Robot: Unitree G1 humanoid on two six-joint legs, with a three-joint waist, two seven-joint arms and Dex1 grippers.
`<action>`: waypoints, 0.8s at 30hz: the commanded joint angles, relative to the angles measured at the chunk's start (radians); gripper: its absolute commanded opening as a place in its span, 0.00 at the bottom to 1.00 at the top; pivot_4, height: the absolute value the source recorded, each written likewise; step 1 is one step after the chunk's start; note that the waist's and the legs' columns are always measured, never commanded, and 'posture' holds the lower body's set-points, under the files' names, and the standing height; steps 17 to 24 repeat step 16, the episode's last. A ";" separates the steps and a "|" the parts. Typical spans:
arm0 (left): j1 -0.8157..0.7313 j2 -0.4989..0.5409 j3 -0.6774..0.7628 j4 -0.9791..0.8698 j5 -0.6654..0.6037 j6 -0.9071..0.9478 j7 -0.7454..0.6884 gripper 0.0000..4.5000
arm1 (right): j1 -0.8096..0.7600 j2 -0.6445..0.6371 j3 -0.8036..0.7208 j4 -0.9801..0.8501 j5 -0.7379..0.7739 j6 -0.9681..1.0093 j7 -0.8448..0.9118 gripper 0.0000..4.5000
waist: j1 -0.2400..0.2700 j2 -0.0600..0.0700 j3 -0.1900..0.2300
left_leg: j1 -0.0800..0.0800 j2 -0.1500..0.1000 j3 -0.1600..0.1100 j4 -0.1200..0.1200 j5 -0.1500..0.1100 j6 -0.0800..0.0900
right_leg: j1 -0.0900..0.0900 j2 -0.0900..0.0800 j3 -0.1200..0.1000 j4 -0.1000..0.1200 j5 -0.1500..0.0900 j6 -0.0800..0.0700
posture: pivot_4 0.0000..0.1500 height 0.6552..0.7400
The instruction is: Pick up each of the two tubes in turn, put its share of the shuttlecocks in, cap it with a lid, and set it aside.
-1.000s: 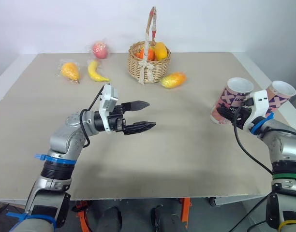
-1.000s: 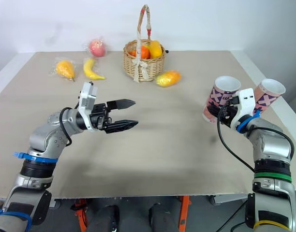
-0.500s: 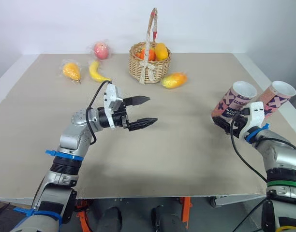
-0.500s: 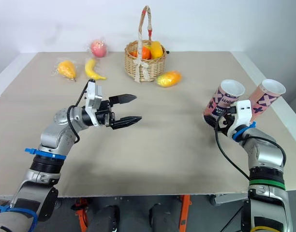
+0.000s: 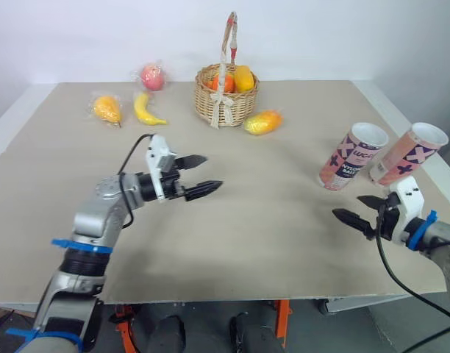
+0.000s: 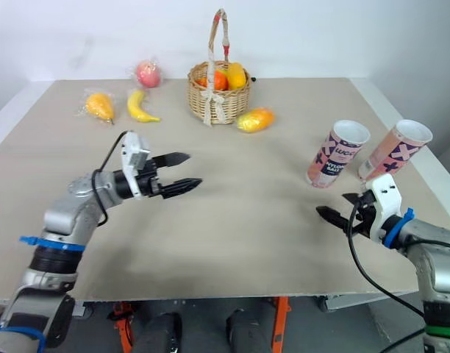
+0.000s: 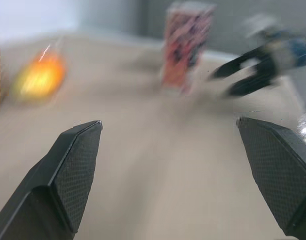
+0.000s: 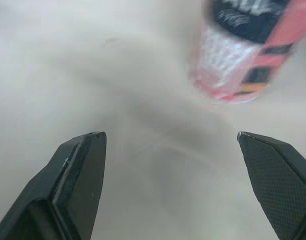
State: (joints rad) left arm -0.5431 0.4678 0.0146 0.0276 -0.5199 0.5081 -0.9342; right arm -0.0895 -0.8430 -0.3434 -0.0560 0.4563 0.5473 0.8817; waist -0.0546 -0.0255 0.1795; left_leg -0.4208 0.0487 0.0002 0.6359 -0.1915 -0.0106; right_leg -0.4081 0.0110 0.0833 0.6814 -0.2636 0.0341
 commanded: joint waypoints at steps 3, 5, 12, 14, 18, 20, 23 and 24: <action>0.136 0.117 0.136 -0.141 -0.080 0.108 0.025 1.00 | -0.020 0.033 0.101 -0.268 0.088 0.044 0.033 1.00 | -0.003 -0.001 0.000 | 0.001 0.001 0.000 0.000 0.000 0.000 | 0.000 0.000 0.000 0.000 0.001 0.000 | 1.00 1.00; 0.186 0.144 0.156 -0.165 -0.080 0.110 0.031 1.00 | -0.062 0.075 0.165 -0.285 0.093 0.061 0.016 1.00 | -0.004 -0.002 0.000 | 0.003 0.002 0.000 0.000 0.001 -0.001 | 0.001 0.002 -0.001 0.000 0.002 -0.001 | 1.00 1.00; 0.317 0.145 0.230 -0.227 -0.107 0.106 0.076 1.00 | -0.177 0.181 0.360 -0.229 0.043 0.033 0.036 1.00 | 0.016 -0.002 0.001 | -0.001 0.000 0.000 0.001 0.002 -0.001 | 0.000 -0.001 -0.001 -0.001 0.002 0.000 | 1.00 1.00; 0.328 0.137 0.239 -0.230 -0.106 0.099 0.100 1.00 | -0.208 0.206 0.391 -0.185 0.019 0.012 0.037 1.00 | 0.017 -0.003 0.001 | -0.002 0.000 0.000 0.001 0.002 -0.001 | 0.000 -0.002 -0.001 -0.001 0.002 0.000 | 1.00 1.00; 0.331 0.135 0.237 -0.229 -0.107 0.098 0.104 1.00 | -0.224 0.219 0.404 -0.159 0.004 -0.001 0.038 1.00 | 0.018 -0.003 0.001 | -0.002 -0.001 0.000 0.001 0.002 -0.001 | 0.000 -0.002 -0.002 -0.001 0.001 0.000 | 1.00 1.00; 0.331 0.135 0.237 -0.229 -0.107 0.098 0.104 1.00 | -0.224 0.219 0.404 -0.159 0.004 -0.001 0.038 1.00 | 0.018 -0.003 0.001 | -0.002 -0.001 0.000 0.001 0.002 -0.001 | 0.000 -0.002 -0.002 -0.001 0.001 0.000 | 1.00 1.00; 0.331 0.135 0.237 -0.229 -0.107 0.098 0.104 1.00 | -0.224 0.219 0.404 -0.159 0.004 -0.001 0.038 1.00 | 0.018 -0.003 0.001 | -0.002 -0.001 0.000 0.001 0.002 -0.001 | 0.000 -0.002 -0.002 -0.001 0.001 0.000 | 1.00 1.00; 0.331 0.135 0.237 -0.229 -0.107 0.098 0.104 1.00 | -0.224 0.219 0.404 -0.159 0.004 -0.001 0.038 1.00 | 0.018 -0.003 0.001 | -0.002 -0.001 0.000 0.001 0.002 -0.001 | 0.000 -0.002 -0.002 -0.001 0.001 0.000 | 1.00 1.00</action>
